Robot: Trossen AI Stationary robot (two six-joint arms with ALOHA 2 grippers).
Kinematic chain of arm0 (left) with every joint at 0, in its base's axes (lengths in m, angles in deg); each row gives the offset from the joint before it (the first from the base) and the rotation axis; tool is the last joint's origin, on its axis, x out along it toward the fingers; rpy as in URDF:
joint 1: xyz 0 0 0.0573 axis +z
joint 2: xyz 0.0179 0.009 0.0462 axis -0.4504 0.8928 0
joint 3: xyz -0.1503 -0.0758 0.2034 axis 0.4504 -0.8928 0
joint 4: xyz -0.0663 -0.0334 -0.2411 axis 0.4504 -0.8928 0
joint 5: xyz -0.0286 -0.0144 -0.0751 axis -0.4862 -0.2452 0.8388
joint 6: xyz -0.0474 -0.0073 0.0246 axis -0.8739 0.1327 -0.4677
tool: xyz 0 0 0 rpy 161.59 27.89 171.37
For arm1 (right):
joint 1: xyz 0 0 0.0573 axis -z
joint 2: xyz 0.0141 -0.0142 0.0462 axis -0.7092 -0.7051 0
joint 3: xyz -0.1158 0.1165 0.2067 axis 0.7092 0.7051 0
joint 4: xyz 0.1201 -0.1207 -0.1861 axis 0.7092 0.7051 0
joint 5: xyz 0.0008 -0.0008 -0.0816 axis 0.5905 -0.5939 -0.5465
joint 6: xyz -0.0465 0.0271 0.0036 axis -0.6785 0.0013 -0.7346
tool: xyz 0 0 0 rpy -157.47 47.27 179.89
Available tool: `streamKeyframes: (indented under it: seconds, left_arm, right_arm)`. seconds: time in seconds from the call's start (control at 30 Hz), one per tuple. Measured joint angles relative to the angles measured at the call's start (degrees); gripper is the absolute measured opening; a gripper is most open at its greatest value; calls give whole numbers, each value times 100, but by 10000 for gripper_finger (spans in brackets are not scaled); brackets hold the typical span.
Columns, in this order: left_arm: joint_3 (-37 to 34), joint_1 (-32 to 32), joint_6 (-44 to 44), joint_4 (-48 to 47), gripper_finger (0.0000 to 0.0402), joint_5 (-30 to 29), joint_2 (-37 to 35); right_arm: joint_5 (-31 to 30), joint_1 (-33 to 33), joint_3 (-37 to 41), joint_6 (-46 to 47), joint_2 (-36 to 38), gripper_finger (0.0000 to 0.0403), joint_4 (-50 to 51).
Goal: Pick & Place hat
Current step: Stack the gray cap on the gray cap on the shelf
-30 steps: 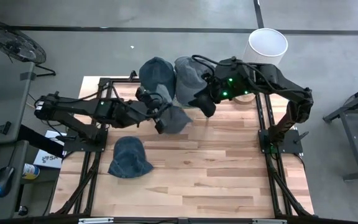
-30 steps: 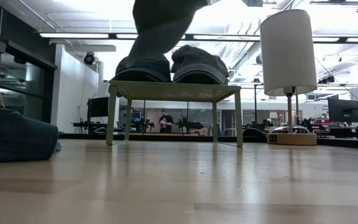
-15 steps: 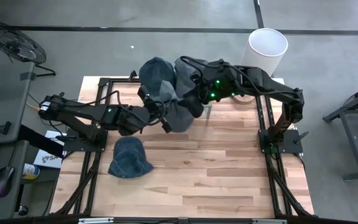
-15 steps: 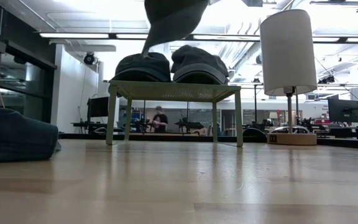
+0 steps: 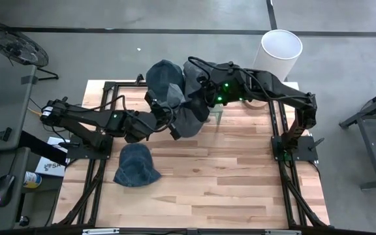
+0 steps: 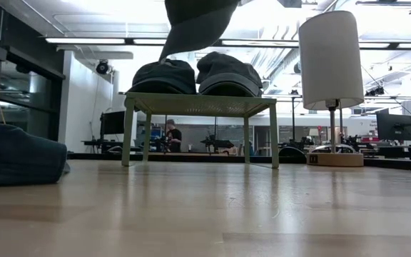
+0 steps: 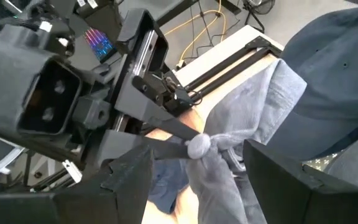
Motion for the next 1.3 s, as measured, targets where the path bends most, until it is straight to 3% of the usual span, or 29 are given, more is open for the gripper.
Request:
streamKeyframes:
  seconds: [0.37, 0.73, 0.9, 1.13, 1.3]
  left_arm:
    - [0, 0, -2, -15, 1, -27, -2]
    - [0, 0, -4, -14, 1, -54, -4]
    - [0, 0, -8, -13, 1, -52, -7]
    - [0, 0, -11, -5, 1, -52, -9]
    - [0, 0, -13, 6, 1, -60, -13]
  right_arm:
    - [81, 2, 1, -60, -159, 227, -21]
    - [200, 35, 1, -166, -163, 124, -25]
    - [162, 35, 1, -253, -163, 98, -31]
    - [162, 35, 5, -363, -163, 96, -108]
    - [199, 33, 5, -405, -200, 125, -228]
